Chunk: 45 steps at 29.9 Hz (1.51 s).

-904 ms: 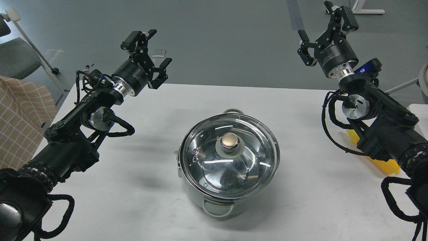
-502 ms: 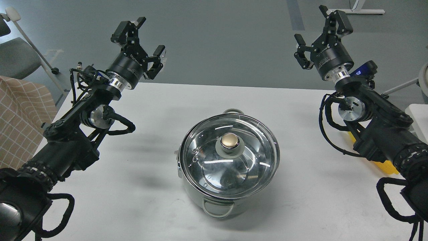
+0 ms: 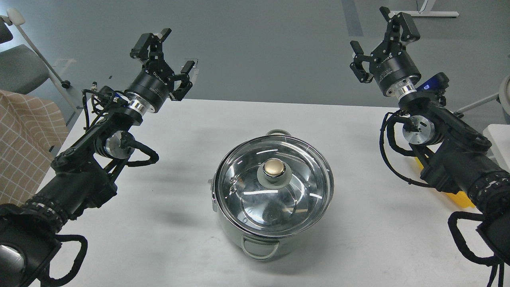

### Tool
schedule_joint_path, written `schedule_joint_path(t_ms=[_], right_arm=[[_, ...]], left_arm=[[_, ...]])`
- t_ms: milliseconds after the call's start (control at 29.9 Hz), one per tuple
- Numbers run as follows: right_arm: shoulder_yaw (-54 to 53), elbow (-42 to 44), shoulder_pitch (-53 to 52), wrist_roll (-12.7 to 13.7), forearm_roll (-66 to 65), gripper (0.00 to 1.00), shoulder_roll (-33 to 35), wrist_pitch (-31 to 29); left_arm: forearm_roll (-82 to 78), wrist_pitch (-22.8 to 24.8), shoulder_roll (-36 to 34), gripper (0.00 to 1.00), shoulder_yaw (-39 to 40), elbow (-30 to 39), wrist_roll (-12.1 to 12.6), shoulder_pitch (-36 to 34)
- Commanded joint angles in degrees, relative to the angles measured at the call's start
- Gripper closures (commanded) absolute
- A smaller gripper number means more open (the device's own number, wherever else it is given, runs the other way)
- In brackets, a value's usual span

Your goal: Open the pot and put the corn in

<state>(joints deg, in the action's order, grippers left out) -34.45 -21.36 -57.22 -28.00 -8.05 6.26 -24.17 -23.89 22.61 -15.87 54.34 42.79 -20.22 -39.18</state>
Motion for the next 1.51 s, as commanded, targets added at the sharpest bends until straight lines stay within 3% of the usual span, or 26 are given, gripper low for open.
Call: schedule_joint_path(t_ms=[0,1105,1272,1473], right_arm=[[0.0,0.8,0.0,0.0,0.0,0.01,-0.8,0.0],[0.2,0.9,0.0,0.0,-0.7,0.01,-0.1,0.0],[0.3,0.7,0.1,0.0,-0.9,0.01,1.6,0.3],[2.4,-0.4,0.2,0.0,-0.7,0.01,4.2,0.5]], left_arm=[[1.3,-0.1,0.0,0.02,0.0,0.0,-0.1,0.0],[-0.6,-2.0,-2.1,0.02,-0.3,2.3,-1.7,-0.6],[-16.3,-2.5,-8.7,0.02,0.1,10.4,-3.0,-2.6],[-34.1,-3.3,-18.3,0.02,0.2,28.5,-3.3,-2.4]])
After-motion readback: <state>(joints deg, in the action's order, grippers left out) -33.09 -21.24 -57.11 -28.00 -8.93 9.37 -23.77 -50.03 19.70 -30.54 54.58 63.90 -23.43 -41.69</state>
